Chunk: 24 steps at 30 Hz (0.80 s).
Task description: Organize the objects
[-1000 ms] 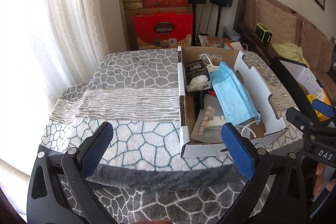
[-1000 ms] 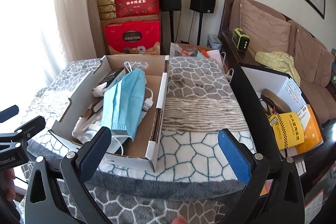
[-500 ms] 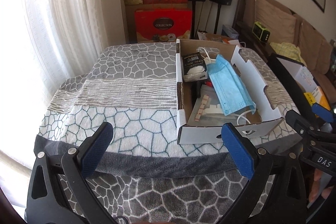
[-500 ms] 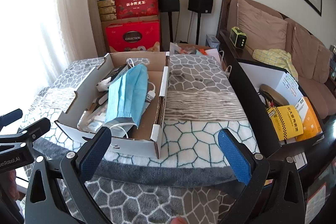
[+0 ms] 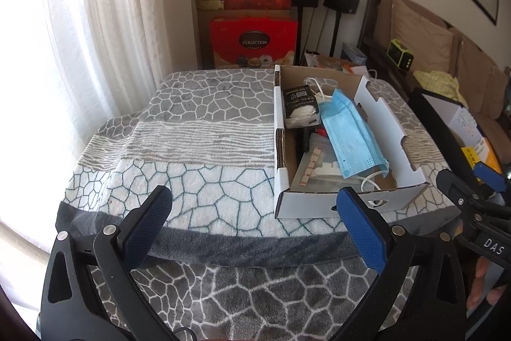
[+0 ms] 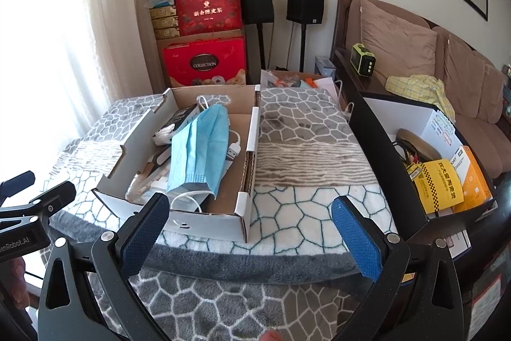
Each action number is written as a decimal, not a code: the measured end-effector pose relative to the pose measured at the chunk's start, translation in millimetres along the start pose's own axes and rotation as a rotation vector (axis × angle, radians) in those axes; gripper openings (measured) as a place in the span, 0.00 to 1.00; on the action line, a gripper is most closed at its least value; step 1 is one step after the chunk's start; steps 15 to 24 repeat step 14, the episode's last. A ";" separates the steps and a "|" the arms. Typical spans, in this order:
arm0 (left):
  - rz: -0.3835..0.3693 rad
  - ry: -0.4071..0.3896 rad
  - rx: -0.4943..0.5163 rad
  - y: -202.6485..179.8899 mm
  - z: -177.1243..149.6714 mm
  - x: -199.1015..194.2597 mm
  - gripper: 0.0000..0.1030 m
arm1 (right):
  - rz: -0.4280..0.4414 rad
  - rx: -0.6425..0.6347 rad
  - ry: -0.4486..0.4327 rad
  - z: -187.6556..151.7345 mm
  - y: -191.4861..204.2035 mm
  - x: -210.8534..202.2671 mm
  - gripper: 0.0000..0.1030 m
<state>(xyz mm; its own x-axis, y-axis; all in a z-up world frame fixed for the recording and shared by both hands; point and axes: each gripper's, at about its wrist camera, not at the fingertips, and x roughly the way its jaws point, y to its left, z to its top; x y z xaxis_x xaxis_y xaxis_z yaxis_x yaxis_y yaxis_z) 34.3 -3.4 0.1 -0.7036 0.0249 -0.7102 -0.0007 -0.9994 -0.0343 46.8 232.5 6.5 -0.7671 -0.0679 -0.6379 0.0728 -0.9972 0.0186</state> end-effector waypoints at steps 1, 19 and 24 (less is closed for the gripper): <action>0.000 -0.001 -0.002 0.4 0.0 -0.3 1.00 | 0.000 -0.001 0.000 0.0 0.2 -0.2 0.99; 0.002 0.006 -0.004 -1.0 1.5 -0.7 1.00 | 0.006 0.004 0.003 1.1 0.3 -0.1 0.99; 0.002 0.006 -0.004 -1.0 1.5 -0.7 1.00 | 0.006 0.004 0.003 1.1 0.3 -0.1 0.99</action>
